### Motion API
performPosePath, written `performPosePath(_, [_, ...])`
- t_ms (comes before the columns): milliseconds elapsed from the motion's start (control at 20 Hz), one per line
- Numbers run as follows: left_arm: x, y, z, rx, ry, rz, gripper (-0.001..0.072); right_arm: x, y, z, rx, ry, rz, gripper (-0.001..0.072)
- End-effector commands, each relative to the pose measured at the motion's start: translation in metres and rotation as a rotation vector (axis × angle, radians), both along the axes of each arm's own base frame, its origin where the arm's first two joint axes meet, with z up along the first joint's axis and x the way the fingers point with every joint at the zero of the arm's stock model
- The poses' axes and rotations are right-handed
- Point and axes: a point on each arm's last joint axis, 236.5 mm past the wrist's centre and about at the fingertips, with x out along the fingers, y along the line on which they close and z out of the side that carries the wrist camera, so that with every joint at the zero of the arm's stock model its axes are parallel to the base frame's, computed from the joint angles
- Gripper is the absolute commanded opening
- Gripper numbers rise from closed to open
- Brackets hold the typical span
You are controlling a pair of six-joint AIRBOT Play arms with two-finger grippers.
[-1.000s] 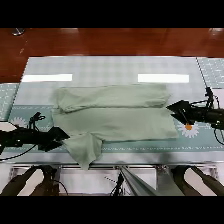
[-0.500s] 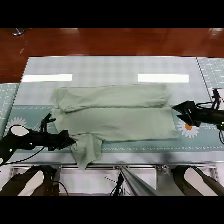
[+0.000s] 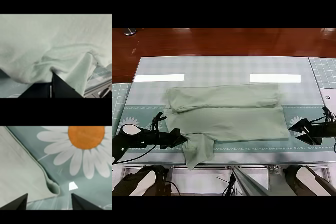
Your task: Fold the shirts.
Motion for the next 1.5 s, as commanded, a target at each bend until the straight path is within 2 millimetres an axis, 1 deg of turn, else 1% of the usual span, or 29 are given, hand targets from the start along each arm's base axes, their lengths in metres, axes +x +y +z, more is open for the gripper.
performPosePath(0, [0.000, -0.003, 0.002, -0.013, 0.002, 0.001, 0.0027, -0.007, 0.014, -0.005, 0.056, 0.044, 0.035, 0.0622])
performPosePath(100, [0.000, -0.003, 0.002, -0.014, 0.003, 0.000, 0.0026, -0.005, 0.026, -0.012, 0.068, 0.063, 0.092, 0.0622])
performPosePath(200, [0.000, -0.003, 0.002, -0.014, 0.003, 0.001, 0.0026, 0.008, 0.040, -0.016, 0.086, 0.039, 0.101, 0.0622])
performPosePath(300, [0.000, -0.003, 0.002, -0.015, 0.003, 0.001, 0.0026, 0.036, 0.054, -0.013, 0.115, -0.045, 0.060, 0.0622])
performPosePath(350, [0.001, -0.003, 0.003, -0.015, 0.001, 0.002, 0.0026, 0.050, 0.057, -0.010, 0.116, -0.086, 0.038, 0.0621])
performPosePath(400, [0.003, -0.002, 0.004, -0.012, -0.016, -0.010, 0.0026, 0.059, 0.058, -0.006, 0.112, -0.114, 0.035, 0.0606])
performPosePath(450, [0.009, 0.000, 0.008, -0.008, -0.041, -0.020, 0.0026, 0.064, 0.059, -0.003, 0.100, -0.127, 0.051, 0.0528])
performPosePath(500, [0.018, 0.003, 0.013, -0.005, -0.063, -0.011, 0.0027, 0.067, 0.060, -0.001, 0.094, -0.133, 0.074, 0.0338])
performPosePath(550, [0.027, 0.004, 0.019, -0.001, -0.087, -0.012, 0.0026, 0.067, 0.064, 0.001, 0.099, -0.150, 0.125, 0.0020])
performPosePath(600, [0.035, 0.006, 0.026, 0.000, -0.110, -0.015, 0.0026, 0.067, 0.070, 0.004, 0.110, -0.161, 0.167, 0.0025])
performPosePath(700, [0.050, 0.006, 0.045, -0.005, -0.153, -0.037, 0.0026, 0.074, 0.069, 0.017, 0.106, -0.189, 0.217, 0.0025])
performPosePath(750, [0.060, 0.006, 0.057, -0.007, -0.181, -0.050, 0.0026, 0.083, 0.064, 0.025, 0.088, -0.212, 0.230, 0.0025])
performPosePath(850, [0.083, 0.012, 0.080, 0.015, -0.258, -0.061, 0.0027, 0.109, 0.053, 0.048, 0.045, -0.283, 0.234, 0.0024])
performPosePath(950, [0.105, 0.023, 0.095, 0.061, -0.312, -0.071, 0.0026, 0.131, 0.045, 0.068, 0.024, -0.332, 0.239, 0.0025])
performPosePath(1100, [0.138, 0.032, 0.102, 0.066, -0.293, -0.038, 0.0026, 0.159, 0.038, 0.081, 0.032, -0.359, 0.236, 0.0025])
performPosePath(1200, [0.161, 0.036, 0.099, 0.056, -0.260, -0.010, 0.0026, 0.178, 0.039, 0.086, 0.068, -0.381, 0.216, 0.0025])
performPosePath(1300, [0.184, 0.040, 0.096, 0.046, -0.233, 0.012, 0.0026, 0.195, 0.043, 0.087, 0.118, -0.398, 0.196, 0.0024])
performPosePath(1450, [0.218, 0.046, 0.091, 0.034, -0.206, 0.032, 0.0026, 0.212, 0.040, 0.078, 0.146, -0.397, 0.185, 0.0025])
